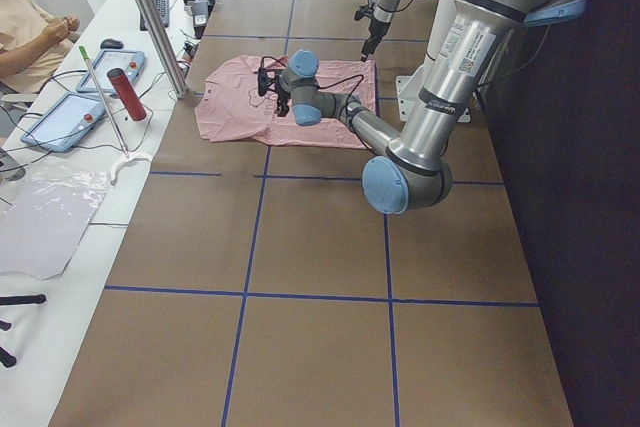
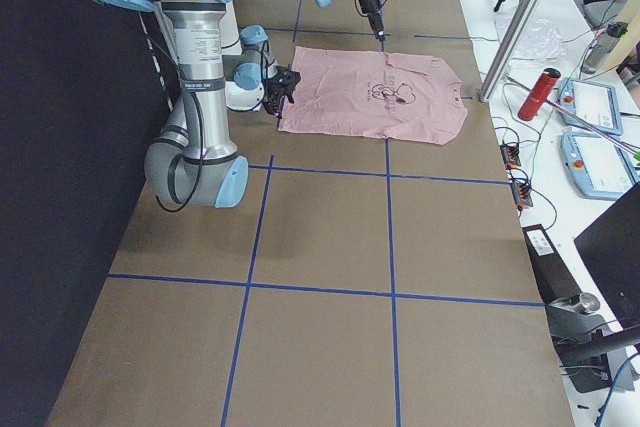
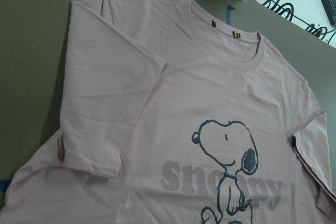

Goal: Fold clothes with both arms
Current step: 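Move the right gripper to the near hem corner while the left shifts, then move the left gripper down to the other near hem corner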

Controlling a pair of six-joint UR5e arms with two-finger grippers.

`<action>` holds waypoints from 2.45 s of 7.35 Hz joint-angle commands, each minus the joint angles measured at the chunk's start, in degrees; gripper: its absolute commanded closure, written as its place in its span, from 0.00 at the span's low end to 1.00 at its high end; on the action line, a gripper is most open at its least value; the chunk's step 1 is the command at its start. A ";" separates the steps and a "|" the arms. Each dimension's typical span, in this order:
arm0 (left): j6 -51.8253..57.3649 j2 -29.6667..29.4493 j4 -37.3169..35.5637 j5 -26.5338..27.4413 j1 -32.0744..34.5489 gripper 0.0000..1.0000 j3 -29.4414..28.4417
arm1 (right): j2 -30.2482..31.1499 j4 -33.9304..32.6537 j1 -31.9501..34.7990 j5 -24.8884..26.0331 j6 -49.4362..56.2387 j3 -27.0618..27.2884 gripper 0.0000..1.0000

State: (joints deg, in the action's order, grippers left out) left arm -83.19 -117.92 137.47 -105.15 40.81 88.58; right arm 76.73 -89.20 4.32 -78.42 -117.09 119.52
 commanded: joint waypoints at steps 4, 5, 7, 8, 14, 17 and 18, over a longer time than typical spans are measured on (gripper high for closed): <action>-0.21 0.06 -0.01 0.12 -0.64 0.00 -0.16 | 0.69 -0.53 -0.19 0.28 -0.95 -2.89 0.24; -0.21 -0.03 -0.01 0.21 -0.64 0.00 -0.07 | 0.87 -0.53 -0.19 0.20 -0.95 -3.06 0.27; -0.65 -0.03 -0.01 0.12 -0.73 0.00 0.01 | 0.87 -0.53 -0.19 0.20 -1.04 -3.15 0.83; -1.00 -0.12 -0.01 0.21 -0.73 0.00 0.01 | 1.14 -0.53 -0.10 0.20 -0.95 -3.07 1.00; -12.32 12.47 -0.89 1.61 -7.74 0.00 14.54 | 0.88 -0.45 0.16 -1.29 -0.77 1.23 1.00; -22.68 21.67 -8.59 4.76 -17.57 0.00 23.46 | 0.70 -0.36 2.35 -6.11 -0.25 1.07 1.00; -23.32 23.94 -9.41 7.04 -21.35 0.01 24.96 | 0.44 -0.36 2.36 -6.04 -0.25 1.07 1.00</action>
State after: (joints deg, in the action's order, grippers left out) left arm -104.08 -96.59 130.30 -100.66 24.07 111.23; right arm 77.40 -89.57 6.25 -83.56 -117.41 120.62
